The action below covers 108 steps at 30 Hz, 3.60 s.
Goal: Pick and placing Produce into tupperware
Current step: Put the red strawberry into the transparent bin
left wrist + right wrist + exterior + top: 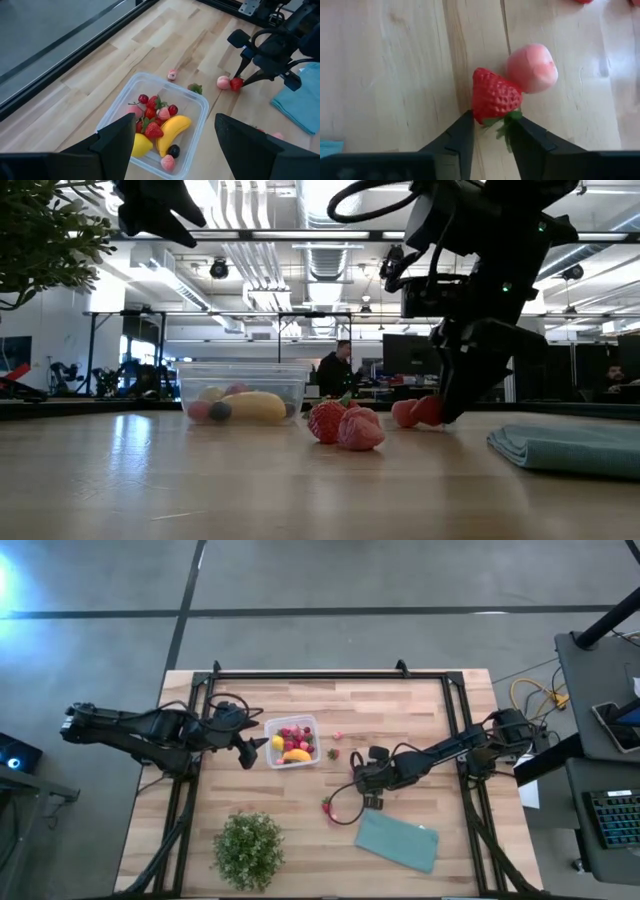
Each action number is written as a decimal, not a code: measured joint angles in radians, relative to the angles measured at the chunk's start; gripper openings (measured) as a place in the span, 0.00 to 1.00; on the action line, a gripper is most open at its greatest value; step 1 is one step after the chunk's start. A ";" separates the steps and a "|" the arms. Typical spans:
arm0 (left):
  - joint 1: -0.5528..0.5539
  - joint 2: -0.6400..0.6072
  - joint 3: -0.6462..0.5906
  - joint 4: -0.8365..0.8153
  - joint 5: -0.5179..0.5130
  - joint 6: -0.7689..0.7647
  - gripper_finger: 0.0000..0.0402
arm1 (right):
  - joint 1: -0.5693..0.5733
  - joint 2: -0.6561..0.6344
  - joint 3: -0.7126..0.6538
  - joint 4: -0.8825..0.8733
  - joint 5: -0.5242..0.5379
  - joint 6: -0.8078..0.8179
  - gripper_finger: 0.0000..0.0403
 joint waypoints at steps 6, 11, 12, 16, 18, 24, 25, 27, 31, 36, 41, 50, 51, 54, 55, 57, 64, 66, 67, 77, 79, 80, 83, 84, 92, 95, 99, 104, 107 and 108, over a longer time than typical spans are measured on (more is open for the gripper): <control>0.000 0.000 -0.015 0.002 0.000 -0.024 0.64 | 0.000 0.000 0.003 0.002 0.000 -0.006 0.21; 0.000 0.000 -0.025 0.004 0.004 -0.026 0.64 | -0.002 0.000 -0.004 0.005 -0.008 0.027 0.26; 0.000 0.000 -0.025 0.005 0.005 -0.027 0.64 | -0.002 0.000 -0.009 0.006 -0.010 0.035 0.28; 0.000 0.000 -0.025 0.005 0.006 -0.028 0.64 | -0.003 -0.001 -0.027 0.014 -0.029 0.048 0.39; 0.000 0.000 -0.022 0.006 0.008 -0.028 0.64 | -0.003 -0.002 -0.030 0.015 -0.028 0.048 0.45; 0.000 0.000 -0.023 0.009 0.008 -0.028 0.64 | -0.003 -0.002 -0.034 0.040 -0.019 0.029 0.54; 0.000 0.000 -0.023 0.009 0.008 -0.028 0.64 | -0.003 -0.001 -0.034 0.053 -0.021 0.021 0.54; 0.000 0.000 -0.022 0.009 0.008 -0.028 0.64 | -0.003 0.000 -0.034 0.084 -0.031 0.004 0.56; 0.000 -0.002 -0.022 0.009 0.007 -0.035 0.64 | -0.015 0.001 -0.034 0.118 -0.042 -0.015 0.58; 0.000 -0.002 -0.023 0.008 0.007 -0.051 0.64 | -0.042 0.001 -0.034 0.118 -0.038 -0.014 0.60; 0.000 -0.002 -0.023 0.011 0.006 -0.051 0.64 | -0.063 0.001 -0.034 0.117 -0.037 -0.018 0.60; 0.000 0.000 -0.024 0.013 0.005 -0.051 0.64 | -0.066 0.000 -0.033 0.166 -0.034 -0.028 0.59; 0.000 0.000 -0.023 0.013 0.005 -0.051 0.64 | -0.066 0.000 -0.033 0.175 -0.035 -0.041 0.59; 0.000 0.000 -0.024 0.015 0.005 -0.052 0.64 | -0.066 0.000 -0.033 0.184 -0.035 -0.072 0.59; 0.000 0.000 -0.024 0.014 0.005 -0.052 0.64 | -0.066 0.001 -0.033 0.181 -0.037 -0.075 0.59; 0.000 0.000 -0.024 0.015 0.005 -0.052 0.64 | -0.066 0.000 -0.037 0.180 -0.052 -0.077 0.59; 0.000 0.000 -0.025 0.014 0.005 -0.052 0.64 | -0.066 0.021 -0.043 0.183 -0.081 -0.075 0.55; 0.000 0.000 -0.025 0.015 0.006 -0.052 0.64 | -0.066 0.026 -0.038 0.182 -0.087 -0.075 0.54; 0.000 0.000 -0.025 0.014 0.007 -0.052 0.64 | -0.066 0.033 -0.034 0.181 -0.086 -0.076 0.53; 0.000 0.000 -0.025 0.014 0.010 -0.052 0.64 | -0.066 0.041 -0.026 0.173 -0.083 -0.074 0.43; 0.000 0.000 -0.025 0.014 0.010 -0.052 0.64 | -0.066 0.041 -0.025 0.166 -0.085 -0.066 0.40; 0.000 0.000 -0.025 0.014 0.010 -0.052 0.64 | -0.066 0.041 -0.025 0.164 -0.085 -0.066 0.38; 0.000 0.000 -0.025 0.014 0.010 -0.052 0.64 | -0.065 0.041 -0.021 0.158 -0.085 -0.066 0.33; 0.000 0.000 -0.025 0.014 0.010 -0.052 0.64 | -0.065 0.041 -0.018 0.154 -0.085 -0.066 0.33; 0.000 0.000 -0.025 0.014 0.010 -0.052 0.64 | -0.074 0.021 0.073 0.095 -0.077 -0.058 0.38; 0.000 0.000 -0.026 0.014 0.010 -0.052 0.64 | -0.095 0.019 0.162 0.069 -0.079 -0.065 0.38; 0.000 0.000 -0.026 0.014 0.016 -0.052 0.64 | -0.145 0.036 0.304 0.070 -0.079 -0.199 0.34; 0.000 -0.003 -0.026 0.013 0.023 -0.051 0.64 | -0.205 0.171 0.448 0.015 -0.184 -0.315 0.35; 0.000 -0.010 -0.026 0.011 0.023 -0.038 0.64 | -0.226 0.260 0.562 0.021 -0.232 -0.330 0.36; 0.000 -0.012 -0.026 0.012 0.023 -0.030 0.64 | -0.229 0.293 0.606 0.010 -0.240 -0.331 0.36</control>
